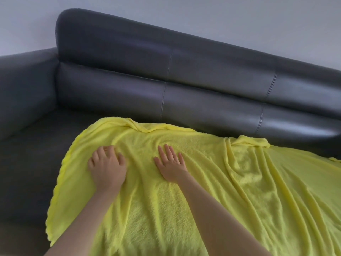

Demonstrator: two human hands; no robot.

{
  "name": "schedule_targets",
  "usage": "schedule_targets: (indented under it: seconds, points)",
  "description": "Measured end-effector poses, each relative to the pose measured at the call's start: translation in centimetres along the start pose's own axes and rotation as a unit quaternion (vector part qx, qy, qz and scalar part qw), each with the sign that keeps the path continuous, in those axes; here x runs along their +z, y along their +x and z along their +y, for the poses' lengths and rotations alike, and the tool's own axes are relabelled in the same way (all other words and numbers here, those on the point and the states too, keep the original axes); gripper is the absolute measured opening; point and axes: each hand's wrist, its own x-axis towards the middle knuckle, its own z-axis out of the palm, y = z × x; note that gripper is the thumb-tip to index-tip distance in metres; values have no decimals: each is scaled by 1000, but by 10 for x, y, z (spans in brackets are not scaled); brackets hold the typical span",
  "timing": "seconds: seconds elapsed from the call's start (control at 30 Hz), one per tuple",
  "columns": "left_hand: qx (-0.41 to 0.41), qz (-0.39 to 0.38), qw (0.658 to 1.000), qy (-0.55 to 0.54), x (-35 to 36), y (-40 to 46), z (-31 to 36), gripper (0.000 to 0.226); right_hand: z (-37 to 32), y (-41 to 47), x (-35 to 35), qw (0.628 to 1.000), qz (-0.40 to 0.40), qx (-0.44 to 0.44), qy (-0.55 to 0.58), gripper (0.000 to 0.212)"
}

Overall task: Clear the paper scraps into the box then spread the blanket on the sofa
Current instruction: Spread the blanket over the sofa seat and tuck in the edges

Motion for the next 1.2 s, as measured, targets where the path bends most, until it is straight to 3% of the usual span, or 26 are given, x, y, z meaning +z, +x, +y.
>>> schedule_targets:
  seconds: [0.13,0.3,0.57,0.7,0.87,1.1,1.2]
  points:
    - [12,23,1000,-10,7,-8,-10,38,0,-1,2,1000,18,-2,2,62]
    - [-35,-6,999,-24,8,-5,-13,68,0,-4,3,999,49,-10,6,62]
    - [-20,-30,999,27,8,7,-25,67,2,-3,2,997,73,-32,13,67]
    - [-8,-46,998,43,5,14,-26,68,-6,2,-10,990,135,-31,-22,57]
    - [-1,-52,997,49,7,25,-33,69,-20,33,-31,976,208,-50,29,40]
    - [21,-70,994,76,8,42,-46,79,-22,61,-44,979,134,-150,42,44]
    - [22,-91,993,71,4,56,-53,71,-28,73,-46,981,103,-159,38,45]
